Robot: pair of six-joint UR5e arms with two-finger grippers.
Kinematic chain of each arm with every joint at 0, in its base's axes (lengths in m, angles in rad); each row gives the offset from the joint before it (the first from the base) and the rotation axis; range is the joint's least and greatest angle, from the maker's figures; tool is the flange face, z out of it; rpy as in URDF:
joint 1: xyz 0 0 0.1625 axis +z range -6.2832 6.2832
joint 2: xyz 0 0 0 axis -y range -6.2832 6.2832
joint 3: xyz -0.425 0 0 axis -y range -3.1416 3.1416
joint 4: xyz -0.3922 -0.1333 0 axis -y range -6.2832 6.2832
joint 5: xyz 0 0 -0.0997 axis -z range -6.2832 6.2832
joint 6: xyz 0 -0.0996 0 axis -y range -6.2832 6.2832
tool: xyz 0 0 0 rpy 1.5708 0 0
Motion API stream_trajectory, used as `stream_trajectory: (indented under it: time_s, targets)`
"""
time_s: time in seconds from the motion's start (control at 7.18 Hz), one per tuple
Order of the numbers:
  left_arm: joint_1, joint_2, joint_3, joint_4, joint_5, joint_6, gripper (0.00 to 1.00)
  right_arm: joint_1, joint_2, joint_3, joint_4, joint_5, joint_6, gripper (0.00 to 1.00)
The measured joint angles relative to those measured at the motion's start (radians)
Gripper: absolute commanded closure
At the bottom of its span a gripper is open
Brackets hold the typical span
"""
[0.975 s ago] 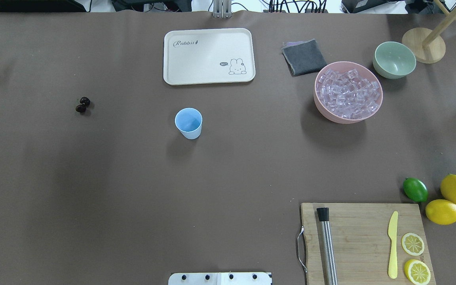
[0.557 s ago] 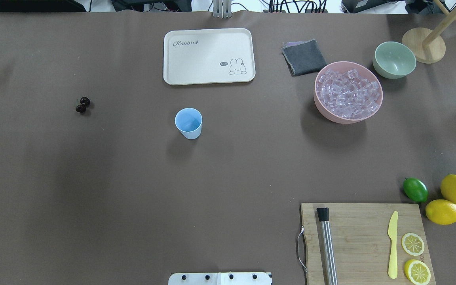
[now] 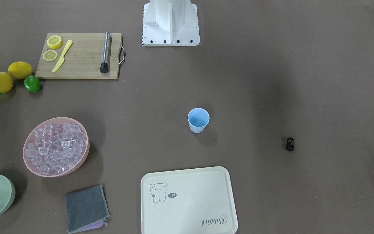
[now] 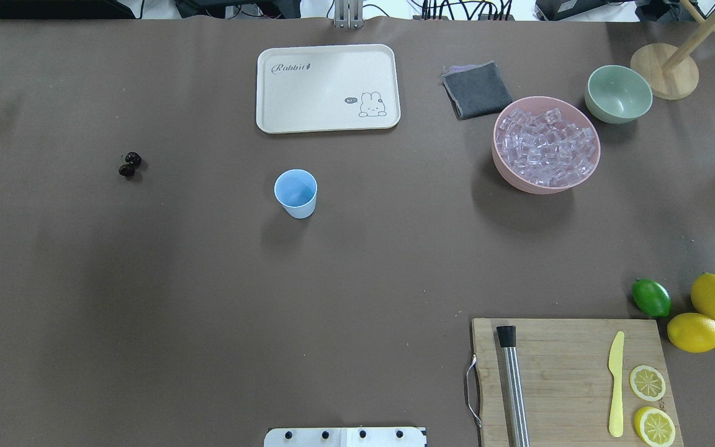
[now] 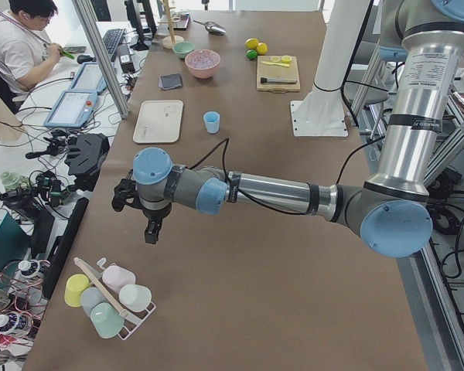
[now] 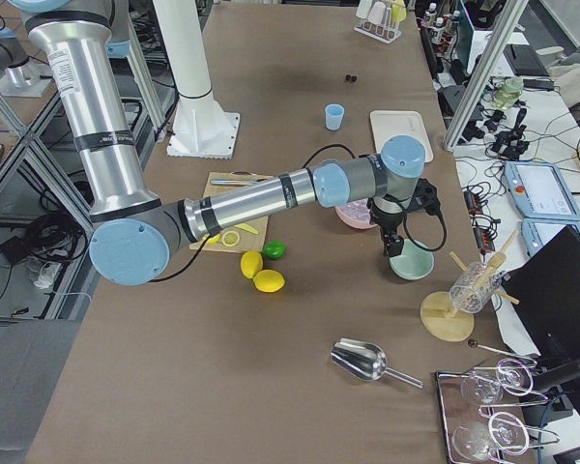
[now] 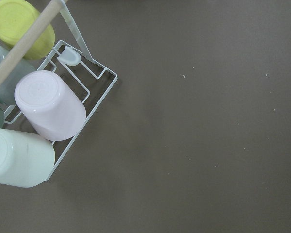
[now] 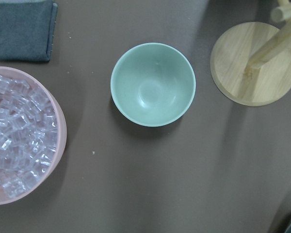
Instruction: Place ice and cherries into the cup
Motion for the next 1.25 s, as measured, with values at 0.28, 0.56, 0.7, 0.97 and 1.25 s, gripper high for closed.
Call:
stream_trajectory:
  time_s: [0.28, 0.56, 0.7, 0.97, 1.25]
  targets:
    - [0.0, -0.009, 0.0, 0.0, -0.002, 0.001, 0.02, -0.066, 0.038, 0.033, 0.002, -0.001, 0.093, 0.02]
    - [0.0, -0.02, 0.003, -0.006, -0.002, 0.004, 0.02, -0.193, 0.079, 0.054, 0.079, -0.044, 0.223, 0.02]
    - [0.0, -0.021, 0.01, -0.026, -0.001, 0.006, 0.02, -0.28, 0.107, 0.039, 0.162, -0.095, 0.33, 0.02]
    - [0.0, -0.025, 0.034, -0.066, 0.0, 0.008, 0.02, -0.404, 0.164, -0.004, 0.242, -0.178, 0.453, 0.02]
    - [0.0, -0.034, 0.055, -0.075, 0.0, 0.009, 0.02, -0.466, 0.173, -0.021, 0.255, -0.242, 0.453, 0.06]
